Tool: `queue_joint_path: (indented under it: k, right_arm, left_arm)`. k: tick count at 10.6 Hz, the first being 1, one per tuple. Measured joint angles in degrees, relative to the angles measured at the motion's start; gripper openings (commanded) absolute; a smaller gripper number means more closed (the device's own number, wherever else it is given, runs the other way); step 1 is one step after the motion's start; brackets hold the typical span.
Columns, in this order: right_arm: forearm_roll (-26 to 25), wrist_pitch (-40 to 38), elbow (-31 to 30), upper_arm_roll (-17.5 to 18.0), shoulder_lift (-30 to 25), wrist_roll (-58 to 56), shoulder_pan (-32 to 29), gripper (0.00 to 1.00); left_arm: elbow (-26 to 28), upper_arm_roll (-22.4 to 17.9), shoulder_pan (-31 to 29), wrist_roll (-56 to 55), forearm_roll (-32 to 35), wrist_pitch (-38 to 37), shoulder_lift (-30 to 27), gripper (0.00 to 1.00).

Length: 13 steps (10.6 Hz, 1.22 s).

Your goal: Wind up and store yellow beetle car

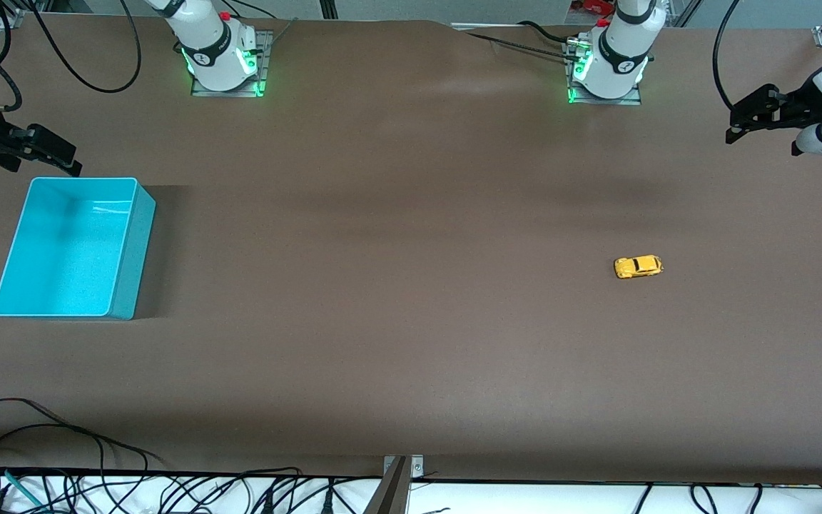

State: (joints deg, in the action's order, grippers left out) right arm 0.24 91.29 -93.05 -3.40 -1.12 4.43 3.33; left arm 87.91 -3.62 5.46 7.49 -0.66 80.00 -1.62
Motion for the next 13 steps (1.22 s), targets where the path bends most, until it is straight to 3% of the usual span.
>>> queue_joint_path:
  k: [13]
  right_arm:
    - [0.0, 0.0, 0.3, 0.4, 0.0, 0.0, 0.1, 1.00]
  left_arm:
    - [0.0, -0.1, -1.1, -4.9, 0.1, -0.1, 1.3, 1.00]
